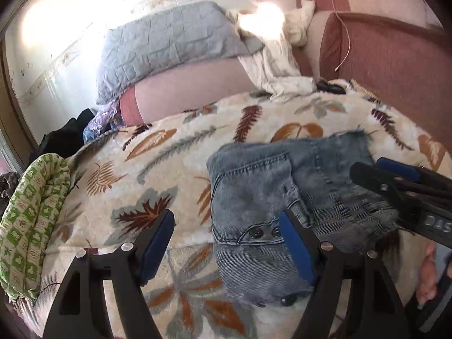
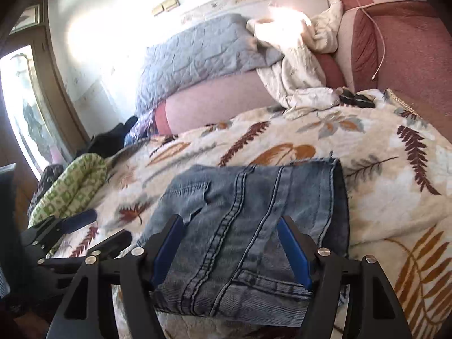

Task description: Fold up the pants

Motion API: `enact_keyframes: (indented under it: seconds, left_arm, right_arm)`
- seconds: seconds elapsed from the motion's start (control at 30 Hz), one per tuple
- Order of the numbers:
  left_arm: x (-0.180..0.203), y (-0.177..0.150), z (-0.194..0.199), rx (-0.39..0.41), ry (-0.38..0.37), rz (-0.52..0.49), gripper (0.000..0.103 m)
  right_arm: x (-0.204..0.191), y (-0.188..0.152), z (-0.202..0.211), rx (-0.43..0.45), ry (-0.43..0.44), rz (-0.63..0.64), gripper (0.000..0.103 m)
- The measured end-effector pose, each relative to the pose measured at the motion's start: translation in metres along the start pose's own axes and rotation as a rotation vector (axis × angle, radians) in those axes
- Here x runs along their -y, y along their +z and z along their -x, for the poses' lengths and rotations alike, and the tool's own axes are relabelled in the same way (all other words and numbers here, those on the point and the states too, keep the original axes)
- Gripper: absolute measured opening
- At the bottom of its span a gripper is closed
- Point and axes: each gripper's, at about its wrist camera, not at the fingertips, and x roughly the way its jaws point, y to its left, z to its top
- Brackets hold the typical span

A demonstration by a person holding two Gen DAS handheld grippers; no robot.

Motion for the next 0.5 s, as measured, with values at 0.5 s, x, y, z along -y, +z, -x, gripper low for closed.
enact_keyframes:
  seconds: [0.5]
  left_arm:
    - [0.005, 0.010, 0.035, 0.045, 0.012, 0.028, 0.081]
  right_arm:
    - [0.014, 0.015, 0.033, 0.149, -0.043, -0.027, 0.077]
